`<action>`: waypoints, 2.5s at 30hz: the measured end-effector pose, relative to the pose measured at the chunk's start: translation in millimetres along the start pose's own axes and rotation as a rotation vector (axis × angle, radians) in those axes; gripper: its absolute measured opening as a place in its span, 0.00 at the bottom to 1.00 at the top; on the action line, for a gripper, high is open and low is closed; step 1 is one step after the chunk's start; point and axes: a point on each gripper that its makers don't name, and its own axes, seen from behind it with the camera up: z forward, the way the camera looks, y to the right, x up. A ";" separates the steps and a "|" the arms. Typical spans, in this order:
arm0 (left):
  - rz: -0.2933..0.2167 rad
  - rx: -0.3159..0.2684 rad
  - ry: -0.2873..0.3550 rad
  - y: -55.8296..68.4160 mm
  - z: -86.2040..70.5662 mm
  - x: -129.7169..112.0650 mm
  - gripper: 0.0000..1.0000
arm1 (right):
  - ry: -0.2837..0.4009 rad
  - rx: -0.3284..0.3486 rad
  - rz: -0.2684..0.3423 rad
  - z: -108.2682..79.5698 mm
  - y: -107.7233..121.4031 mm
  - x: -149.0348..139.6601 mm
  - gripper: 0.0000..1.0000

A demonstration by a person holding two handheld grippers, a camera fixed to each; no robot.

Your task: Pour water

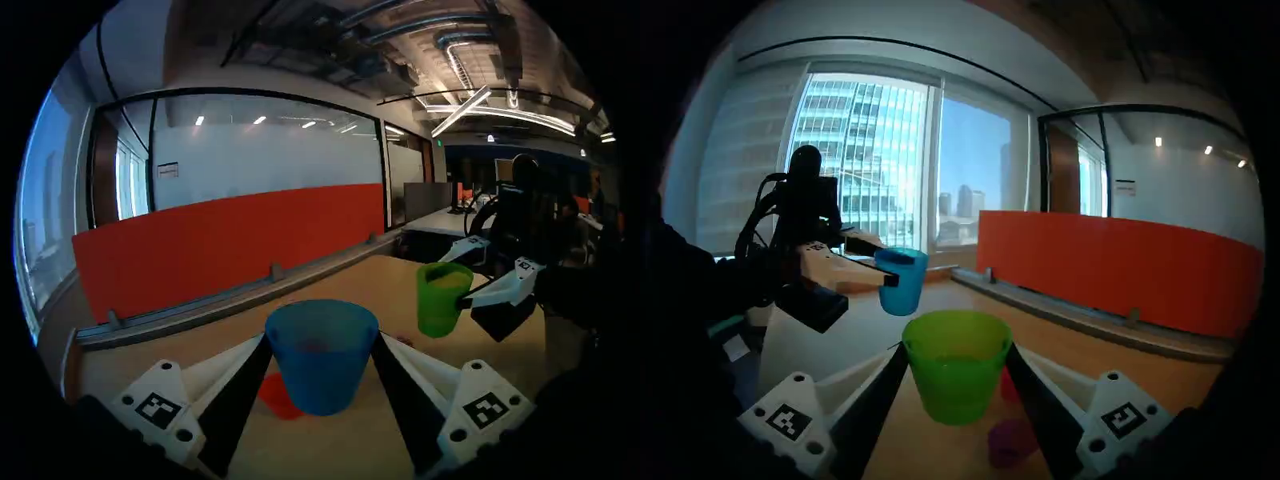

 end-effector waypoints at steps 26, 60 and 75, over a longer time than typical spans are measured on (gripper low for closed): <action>0.053 -0.046 -0.247 3.7 19.4 -78.0 0.87 | -0.215 0.041 0.006 -4.2 7.6 -51.8 0.90; 0.093 -0.132 -0.528 4.4 30.7 -175.4 0.87 | -0.435 0.108 -0.042 11.9 -3.0 -120.5 0.91; 0.078 -0.146 -0.562 5.6 36.5 -199.5 0.87 | -0.475 0.118 -0.044 19.4 -6.3 -142.7 0.91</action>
